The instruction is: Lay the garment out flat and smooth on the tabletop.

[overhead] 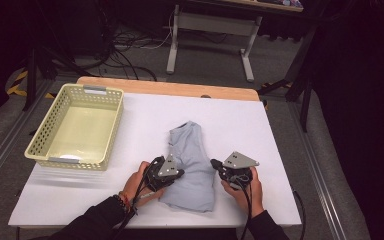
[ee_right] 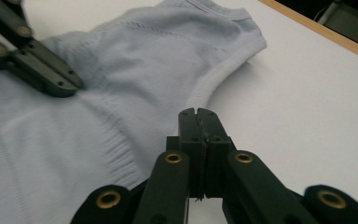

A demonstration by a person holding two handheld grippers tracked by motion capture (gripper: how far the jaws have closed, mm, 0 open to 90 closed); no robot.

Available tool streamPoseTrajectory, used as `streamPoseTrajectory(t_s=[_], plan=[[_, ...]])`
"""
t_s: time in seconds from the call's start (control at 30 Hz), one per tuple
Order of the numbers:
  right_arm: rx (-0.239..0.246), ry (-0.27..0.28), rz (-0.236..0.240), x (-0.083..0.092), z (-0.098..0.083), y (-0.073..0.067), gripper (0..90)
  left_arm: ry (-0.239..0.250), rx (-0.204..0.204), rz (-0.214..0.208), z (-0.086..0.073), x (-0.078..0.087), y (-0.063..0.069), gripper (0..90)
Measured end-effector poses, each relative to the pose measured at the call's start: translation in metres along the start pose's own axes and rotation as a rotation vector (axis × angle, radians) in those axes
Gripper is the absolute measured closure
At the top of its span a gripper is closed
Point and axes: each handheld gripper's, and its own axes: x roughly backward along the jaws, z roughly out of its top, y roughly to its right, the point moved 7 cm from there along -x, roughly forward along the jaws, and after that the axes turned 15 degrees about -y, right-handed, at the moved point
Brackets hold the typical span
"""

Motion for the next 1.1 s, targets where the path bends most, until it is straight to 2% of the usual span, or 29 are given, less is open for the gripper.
streamPoseTrajectory(t_s=[0.07,0.2,0.27,0.37,0.4,0.43,0.47,0.57,0.6,0.67,0.7,0.73,0.8,0.87,0.9,0.93,0.97,1.0,1.03,1.1], plan=[[0.021,0.001,0.004,0.002,-0.002,-0.008,85.7,0.003,-0.004,0.001,0.000,0.000,0.000,90.0],[0.078,0.017,0.003,0.009,0.000,-0.023,86.9,0.001,-0.004,0.004,0.000,0.000,0.000,90.0],[0.081,0.026,0.019,0.010,0.000,-0.028,86.6,0.001,-0.003,0.004,0.000,0.000,0.000,90.0],[0.108,-0.018,0.034,-0.001,-0.006,-0.036,86.9,0.003,-0.004,0.002,0.000,0.000,0.000,90.0],[0.108,-0.057,0.038,-0.012,-0.012,-0.035,87.4,0.002,-0.004,0.004,0.000,0.000,0.000,90.0],[0.108,-0.057,0.038,-0.012,-0.012,-0.035,87.4,0.003,-0.004,0.004,0.000,0.000,0.000,90.0],[0.084,-0.079,0.052,-0.021,-0.018,-0.028,88.7,0.005,-0.006,0.005,0.000,0.000,0.000,90.0],[0.065,-0.081,0.060,-0.023,-0.021,-0.020,90.0,0.005,-0.013,0.019,0.000,0.001,0.001,90.0],[0.054,-0.084,0.047,-0.022,-0.022,-0.015,90.0,0.009,-0.018,0.020,0.000,0.001,0.001,90.0],[0.039,-0.113,0.000,-0.024,-0.026,-0.005,90.0,0.030,-0.001,0.006,0.001,0.002,0.000,89.8],[0.014,-0.100,0.023,-0.025,-0.029,-0.001,90.0,0.031,0.001,0.003,0.001,0.004,0.000,88.6],[-0.008,-0.095,0.042,-0.024,-0.029,0.000,90.0,0.036,0.006,-0.002,0.002,0.006,0.000,85.8],[-0.006,-0.102,0.020,-0.023,-0.029,0.002,89.3,0.068,-0.001,-0.023,0.005,0.017,0.002,71.8],[0.001,-0.100,0.010,-0.023,-0.029,0.001,87.0,0.079,-0.014,-0.008,0.005,0.028,0.003,65.9],[0.000,-0.098,0.007,-0.022,-0.029,0.002,85.7,0.095,-0.021,0.023,0.005,0.037,0.003,61.3],[-0.013,-0.087,0.000,-0.019,-0.028,0.004,83.9,0.091,-0.020,0.033,0.004,0.041,0.003,51.6],[-0.025,-0.075,0.002,-0.017,-0.027,0.005,82.3,0.086,-0.026,0.039,0.002,0.044,0.002,45.7],[-0.059,-0.036,0.007,-0.011,-0.024,0.008,73.8,0.082,-0.025,0.041,-0.001,0.049,0.002,37.1],[-0.059,-0.036,0.007,-0.011,-0.024,0.008,73.8,0.080,-0.015,0.041,-0.004,0.051,0.002,37.1],[-0.097,0.005,0.032,-0.006,-0.020,0.010,61.5,0.075,0.024,0.010,-0.013,0.056,0.003,25.8]])
